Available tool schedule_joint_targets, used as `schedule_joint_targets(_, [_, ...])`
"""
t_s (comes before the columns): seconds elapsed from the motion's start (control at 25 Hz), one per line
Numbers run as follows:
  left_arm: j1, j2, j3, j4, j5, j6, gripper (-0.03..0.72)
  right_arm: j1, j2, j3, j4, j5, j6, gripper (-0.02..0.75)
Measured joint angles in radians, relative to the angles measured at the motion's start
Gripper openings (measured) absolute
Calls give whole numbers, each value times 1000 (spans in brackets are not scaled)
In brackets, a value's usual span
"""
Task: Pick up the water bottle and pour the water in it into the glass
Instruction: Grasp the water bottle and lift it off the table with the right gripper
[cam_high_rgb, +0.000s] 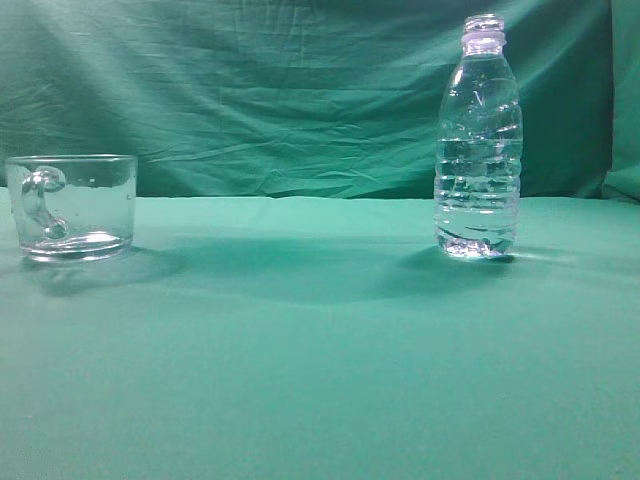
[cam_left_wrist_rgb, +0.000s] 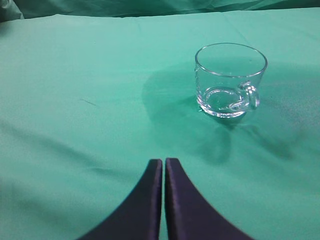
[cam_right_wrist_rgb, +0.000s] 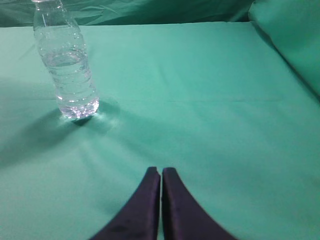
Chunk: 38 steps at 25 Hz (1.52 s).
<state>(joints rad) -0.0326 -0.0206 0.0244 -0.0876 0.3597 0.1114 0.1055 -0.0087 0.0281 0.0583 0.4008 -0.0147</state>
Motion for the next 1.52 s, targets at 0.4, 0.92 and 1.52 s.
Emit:
schedule_joint_targets(0.4, [0, 0, 0, 0, 0, 0, 0, 0, 0, 0, 0, 0, 0, 0])
schedule_joint_targets(0.92, [0, 0, 0, 0, 0, 0, 0, 0, 0, 0, 0, 0, 0, 0])
schedule_joint_targets(1.52, [0, 0, 0, 0, 0, 0, 0, 0, -2, 0, 50, -553, 152, 0])
